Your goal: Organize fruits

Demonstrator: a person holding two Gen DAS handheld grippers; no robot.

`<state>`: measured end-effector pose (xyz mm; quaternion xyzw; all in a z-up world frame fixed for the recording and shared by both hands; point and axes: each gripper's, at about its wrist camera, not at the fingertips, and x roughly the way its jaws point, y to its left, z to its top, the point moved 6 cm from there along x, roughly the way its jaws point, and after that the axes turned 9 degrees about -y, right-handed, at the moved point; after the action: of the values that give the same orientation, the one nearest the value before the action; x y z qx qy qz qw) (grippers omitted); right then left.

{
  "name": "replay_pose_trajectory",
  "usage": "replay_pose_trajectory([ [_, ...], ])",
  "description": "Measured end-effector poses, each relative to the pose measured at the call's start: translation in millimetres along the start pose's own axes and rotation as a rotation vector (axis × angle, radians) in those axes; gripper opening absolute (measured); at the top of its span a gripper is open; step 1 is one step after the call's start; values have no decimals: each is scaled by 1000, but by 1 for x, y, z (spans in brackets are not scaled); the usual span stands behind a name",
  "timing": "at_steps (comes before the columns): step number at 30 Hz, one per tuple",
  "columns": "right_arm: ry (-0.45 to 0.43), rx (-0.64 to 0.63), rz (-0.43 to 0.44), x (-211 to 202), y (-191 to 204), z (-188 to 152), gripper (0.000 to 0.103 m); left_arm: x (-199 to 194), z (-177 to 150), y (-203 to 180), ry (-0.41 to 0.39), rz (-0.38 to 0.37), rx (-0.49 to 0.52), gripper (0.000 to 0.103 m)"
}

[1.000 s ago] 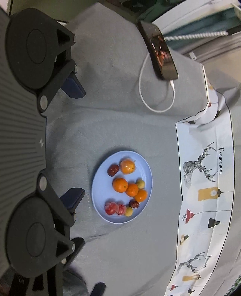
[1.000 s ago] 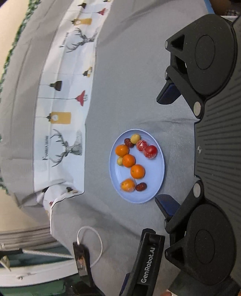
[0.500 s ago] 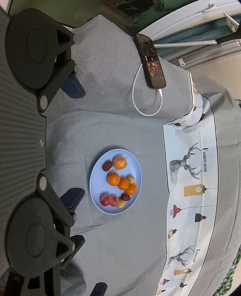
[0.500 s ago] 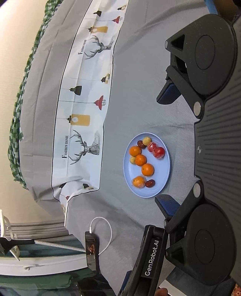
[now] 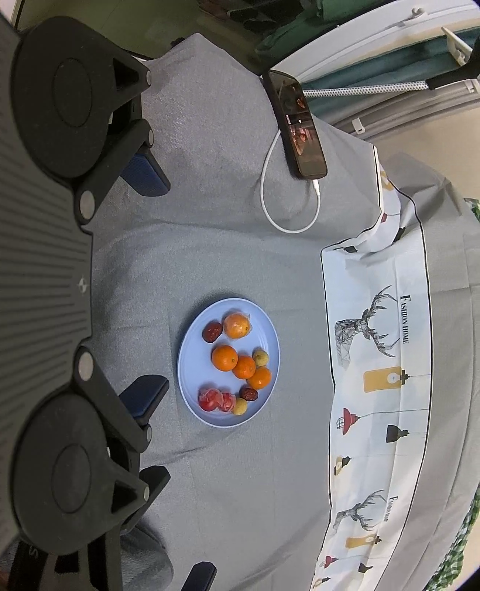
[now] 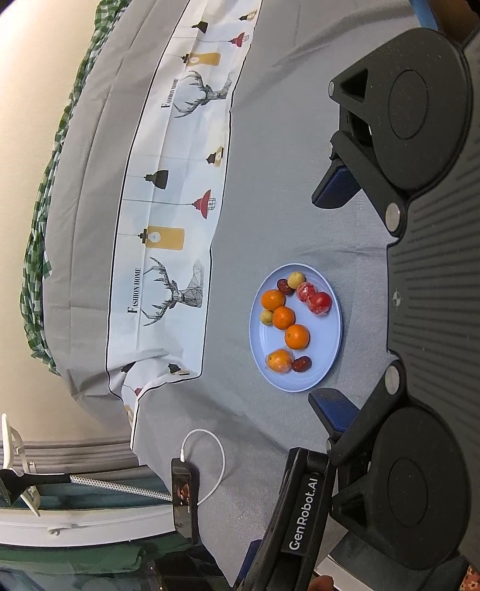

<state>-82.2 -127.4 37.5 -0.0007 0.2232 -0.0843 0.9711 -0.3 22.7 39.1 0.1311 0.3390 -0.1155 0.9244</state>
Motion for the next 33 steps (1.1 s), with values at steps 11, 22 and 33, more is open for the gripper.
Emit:
replay_pose_trajectory([
  [11, 8, 1, 2, 2, 0, -1, 102, 3, 0, 0, 6, 0, 2, 103],
  [22, 9, 0, 1, 2, 0, -1, 102, 5, 0, -1, 8, 3, 8, 103],
  [33, 10, 0, 1, 2, 1, 0, 102, 7, -2, 1, 18, 4, 4, 103],
])
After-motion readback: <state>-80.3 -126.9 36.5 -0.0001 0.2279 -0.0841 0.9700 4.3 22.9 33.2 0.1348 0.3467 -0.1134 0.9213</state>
